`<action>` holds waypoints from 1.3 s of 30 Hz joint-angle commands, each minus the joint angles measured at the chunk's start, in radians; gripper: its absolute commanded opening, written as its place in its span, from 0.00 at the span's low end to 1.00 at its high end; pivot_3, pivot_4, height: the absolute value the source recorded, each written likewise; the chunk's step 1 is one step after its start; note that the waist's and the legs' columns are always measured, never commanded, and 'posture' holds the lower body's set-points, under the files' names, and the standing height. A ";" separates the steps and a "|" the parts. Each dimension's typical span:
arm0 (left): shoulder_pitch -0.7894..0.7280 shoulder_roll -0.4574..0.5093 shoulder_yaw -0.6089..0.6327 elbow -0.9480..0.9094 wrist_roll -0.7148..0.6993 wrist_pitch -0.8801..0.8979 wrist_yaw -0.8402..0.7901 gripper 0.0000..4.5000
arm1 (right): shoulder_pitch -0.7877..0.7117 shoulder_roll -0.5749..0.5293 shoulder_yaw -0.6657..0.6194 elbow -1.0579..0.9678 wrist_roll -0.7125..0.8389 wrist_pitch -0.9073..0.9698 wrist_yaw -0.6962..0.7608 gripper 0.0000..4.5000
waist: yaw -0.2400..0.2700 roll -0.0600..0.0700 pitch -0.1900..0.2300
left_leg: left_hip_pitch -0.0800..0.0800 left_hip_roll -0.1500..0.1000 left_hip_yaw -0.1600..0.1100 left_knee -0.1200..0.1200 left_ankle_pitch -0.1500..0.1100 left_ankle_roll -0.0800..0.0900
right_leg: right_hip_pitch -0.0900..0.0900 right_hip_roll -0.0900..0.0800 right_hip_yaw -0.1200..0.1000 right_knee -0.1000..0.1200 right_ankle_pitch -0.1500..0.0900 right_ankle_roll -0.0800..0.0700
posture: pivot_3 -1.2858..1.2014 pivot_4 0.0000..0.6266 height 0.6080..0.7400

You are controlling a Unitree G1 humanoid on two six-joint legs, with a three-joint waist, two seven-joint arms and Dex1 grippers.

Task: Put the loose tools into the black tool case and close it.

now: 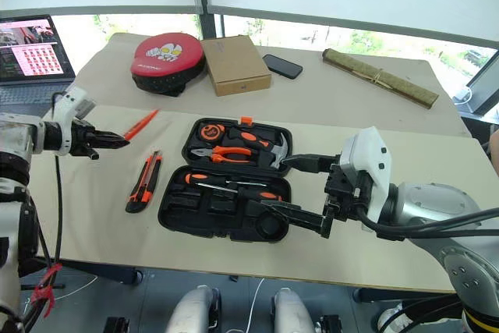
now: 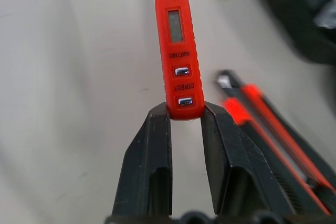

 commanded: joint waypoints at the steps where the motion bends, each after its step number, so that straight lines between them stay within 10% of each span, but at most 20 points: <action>1: 0.118 0.076 -0.039 -0.360 -0.136 -0.032 -0.232 0.08 | 0.046 -0.022 -0.034 -0.017 -0.002 -0.029 0.023 1.00 | -0.001 0.000 0.000 | 0.000 0.000 0.000 0.000 0.000 0.000 | 0.000 0.000 0.000 0.000 0.000 0.000 | 0.52 0.24 1.00; 14: 0.147 0.092 -0.325 -0.657 -0.191 -0.283 -0.249 0.08 | 0.153 -0.044 -0.069 -0.056 -0.011 -0.046 0.005 1.00 | 0.008 0.000 0.000 | 0.001 0.000 -0.001 0.009 0.000 0.000 | 0.002 0.000 0.001 0.005 0.000 0.000 | 0.52 0.24 1.00; 25: 0.031 0.030 -0.545 -0.504 -0.152 -0.545 -0.249 0.08 | 0.188 -0.039 -0.096 -0.096 0.012 -0.037 -0.061 1.00 | 0.001 0.000 0.000 | 0.000 0.000 -0.003 0.011 -0.001 0.001 | 0.003 0.001 0.002 0.006 0.000 0.001 | 0.52 0.24 1.00; 39: 0.056 -0.028 -0.539 -0.377 -0.072 -0.576 -0.249 0.08 | 0.189 -0.039 -0.084 -0.105 0.047 -0.044 -0.122 1.00 | 0.007 0.001 -0.001 | 0.000 0.000 -0.003 0.012 -0.001 0.001 | 0.004 0.001 0.002 0.006 0.000 0.002 | 0.52 0.24 1.00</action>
